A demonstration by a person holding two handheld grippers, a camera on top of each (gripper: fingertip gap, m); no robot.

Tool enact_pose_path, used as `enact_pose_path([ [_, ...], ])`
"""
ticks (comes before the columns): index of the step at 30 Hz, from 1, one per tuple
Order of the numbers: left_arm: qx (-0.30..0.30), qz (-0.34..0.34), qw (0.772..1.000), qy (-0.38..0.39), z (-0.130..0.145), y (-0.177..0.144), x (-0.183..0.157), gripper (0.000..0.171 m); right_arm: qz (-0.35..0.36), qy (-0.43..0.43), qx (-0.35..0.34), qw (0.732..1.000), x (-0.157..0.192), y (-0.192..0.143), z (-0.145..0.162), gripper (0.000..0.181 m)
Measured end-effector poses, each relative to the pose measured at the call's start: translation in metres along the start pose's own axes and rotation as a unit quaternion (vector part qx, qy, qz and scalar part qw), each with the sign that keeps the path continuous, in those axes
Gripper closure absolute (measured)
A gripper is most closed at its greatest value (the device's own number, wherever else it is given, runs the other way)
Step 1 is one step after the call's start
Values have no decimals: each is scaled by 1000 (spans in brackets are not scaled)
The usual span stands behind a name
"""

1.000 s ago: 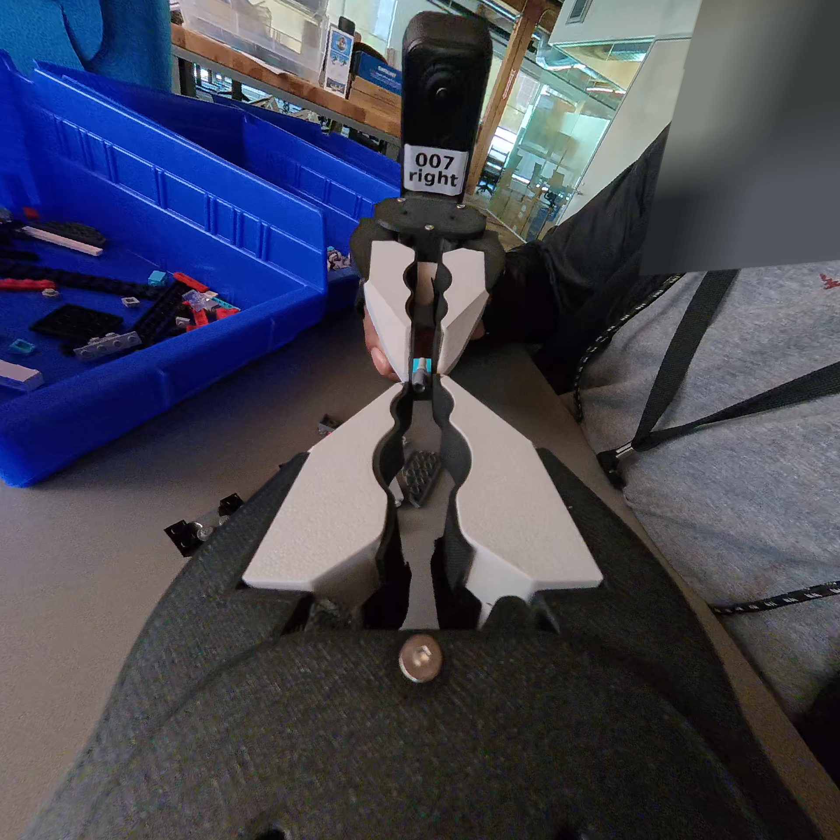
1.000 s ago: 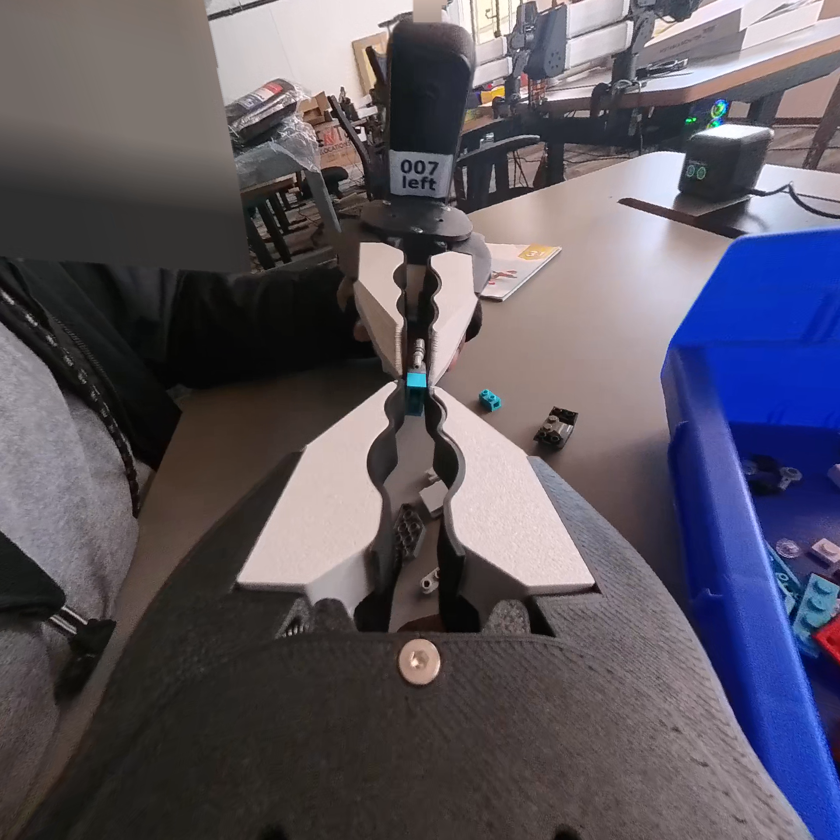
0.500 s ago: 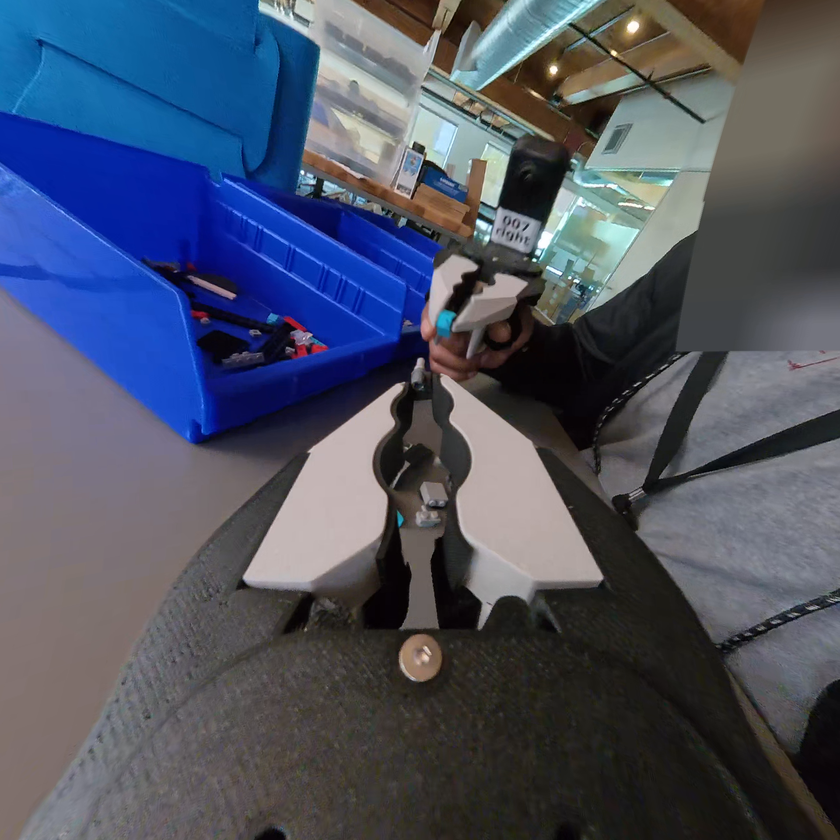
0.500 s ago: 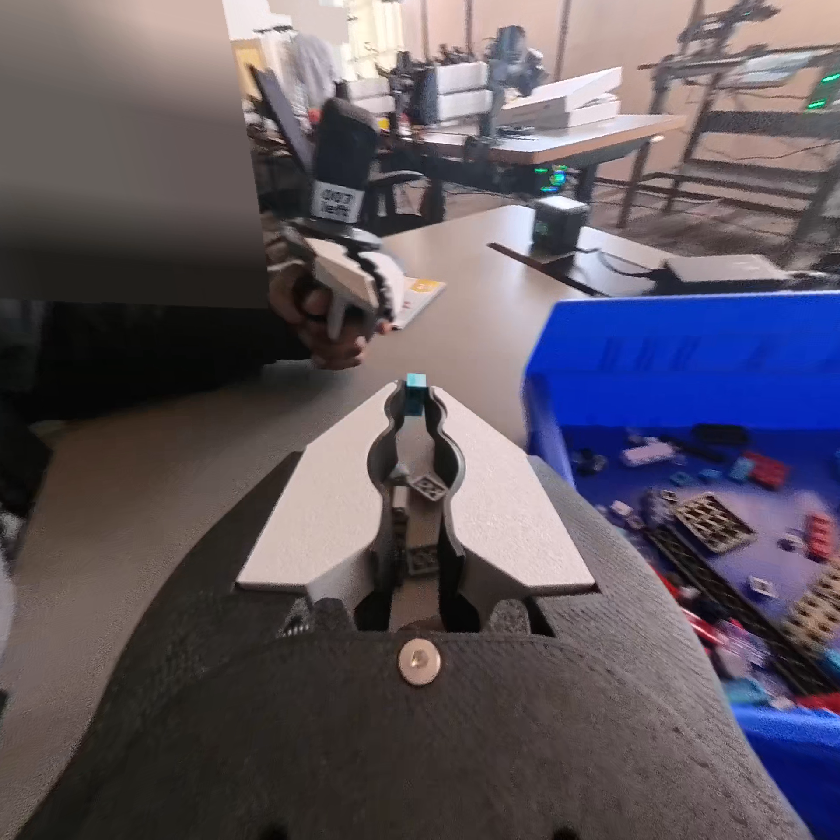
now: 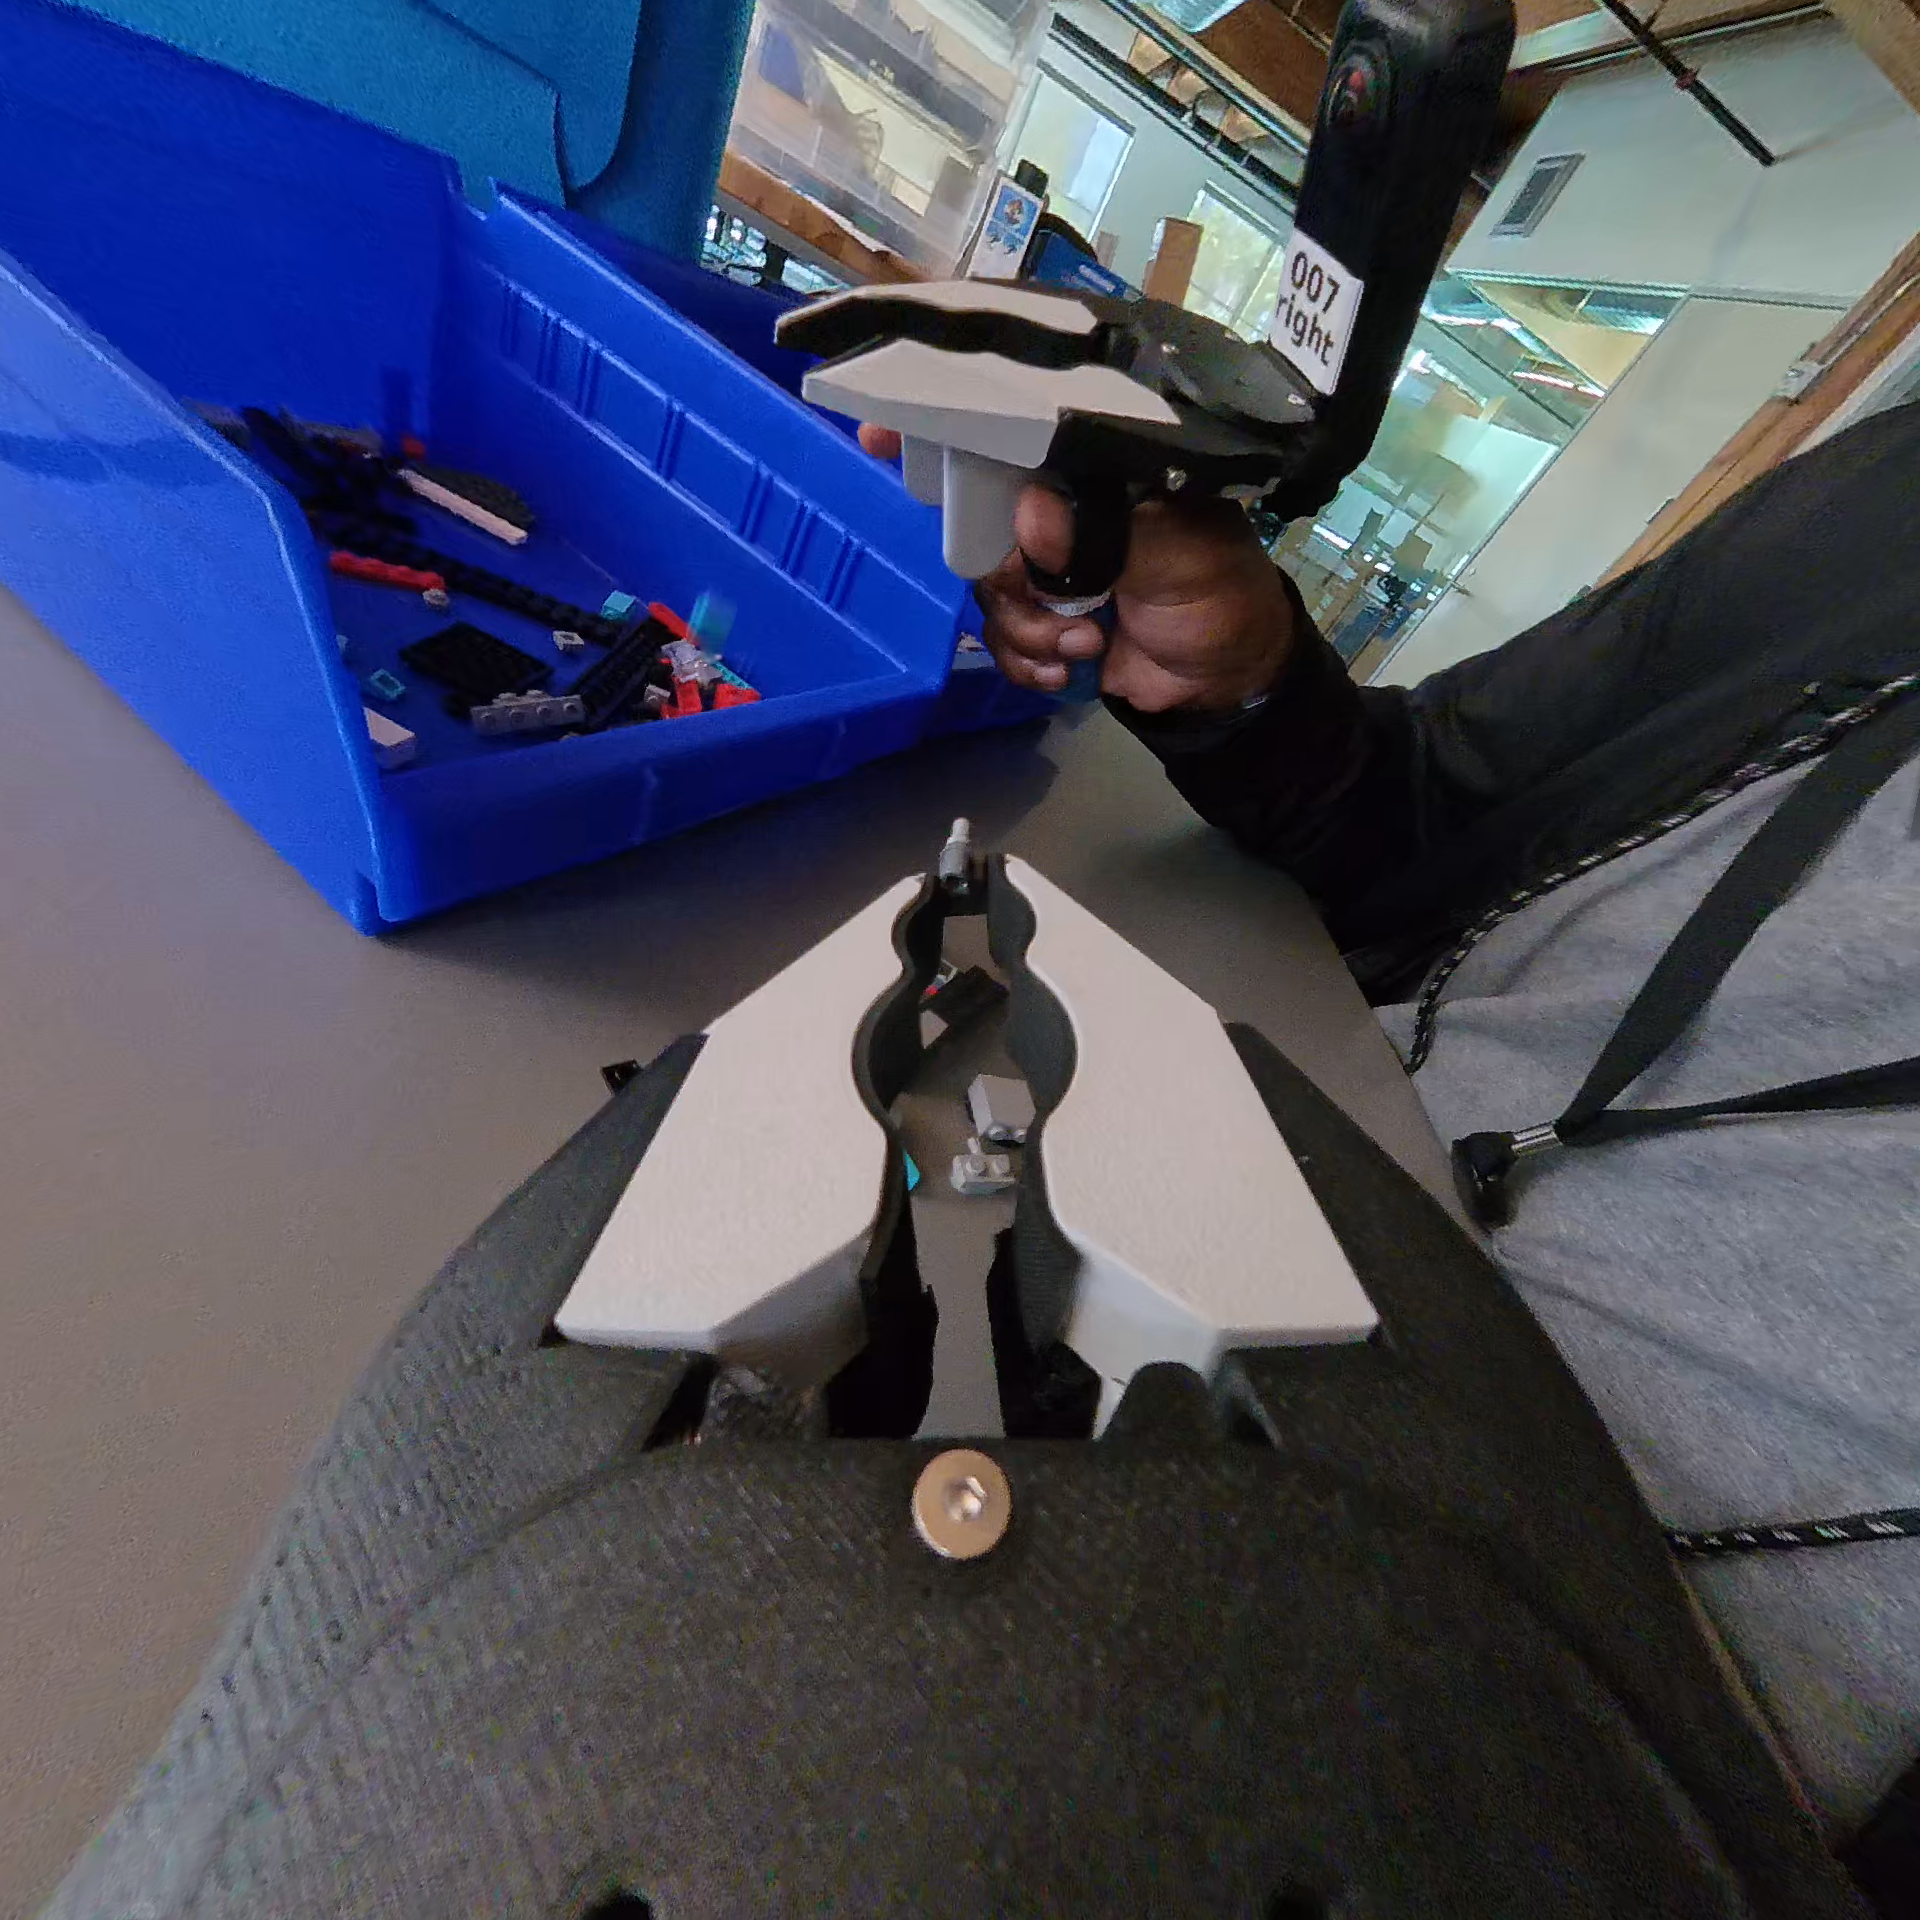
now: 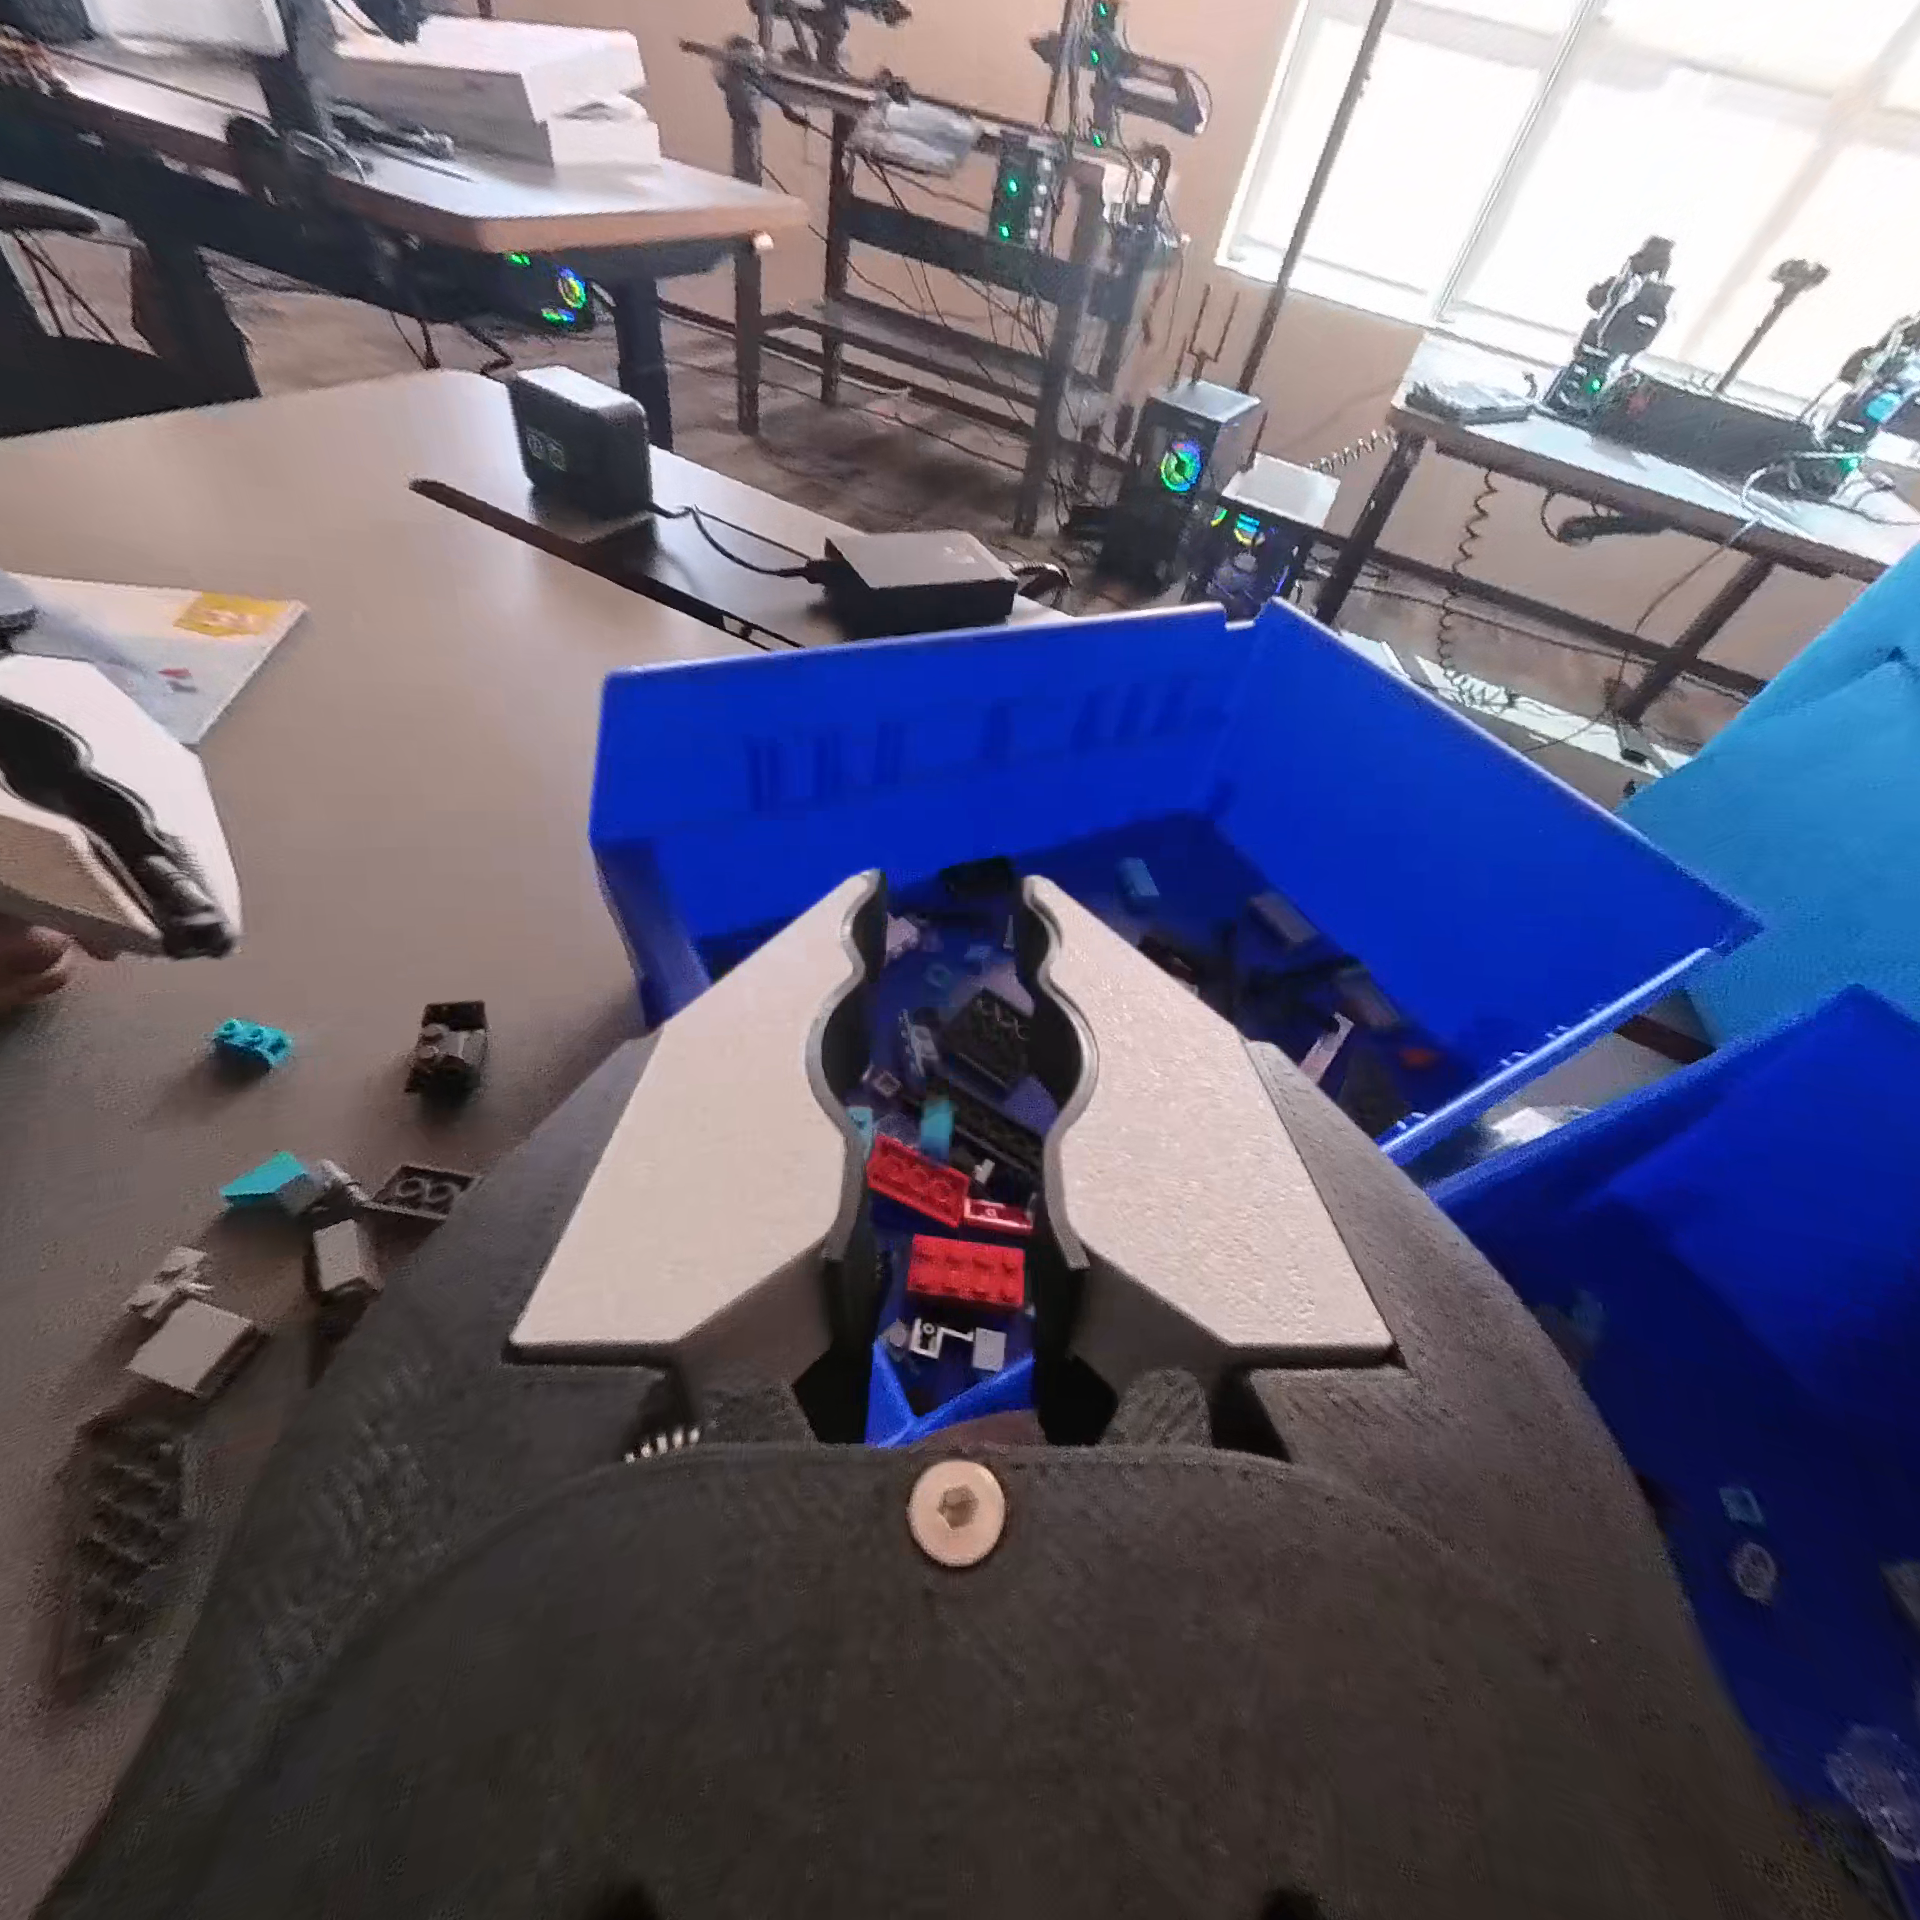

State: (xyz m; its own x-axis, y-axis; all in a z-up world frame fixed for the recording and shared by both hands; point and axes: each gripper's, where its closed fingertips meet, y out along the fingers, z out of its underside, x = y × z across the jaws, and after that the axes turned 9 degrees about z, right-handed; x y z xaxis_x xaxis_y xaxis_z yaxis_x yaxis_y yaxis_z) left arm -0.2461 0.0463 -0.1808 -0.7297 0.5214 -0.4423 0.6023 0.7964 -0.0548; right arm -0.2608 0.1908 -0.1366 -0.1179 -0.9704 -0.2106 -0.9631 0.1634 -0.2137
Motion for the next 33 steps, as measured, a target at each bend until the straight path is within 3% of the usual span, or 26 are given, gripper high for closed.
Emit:
enact_pose_path([
  [6,12,-10,1000,-1,4,6,1,164,-18,-13,-17,1000,4,-7,-5,155],
  [9,21,-10,1000,13,6,11,-3,164,-115,-21,-54,992,40,-24,-17,161],
  [13,29,-2,999,43,6,18,-12,163,-285,10,-50,957,104,-49,-13,163],
  [18,41,8,995,93,6,23,-24,164,-380,45,-13,924,140,-59,6,165],
  [33,117,-7,981,152,23,29,-28,163,-414,35,23,909,152,-63,24,176],
])
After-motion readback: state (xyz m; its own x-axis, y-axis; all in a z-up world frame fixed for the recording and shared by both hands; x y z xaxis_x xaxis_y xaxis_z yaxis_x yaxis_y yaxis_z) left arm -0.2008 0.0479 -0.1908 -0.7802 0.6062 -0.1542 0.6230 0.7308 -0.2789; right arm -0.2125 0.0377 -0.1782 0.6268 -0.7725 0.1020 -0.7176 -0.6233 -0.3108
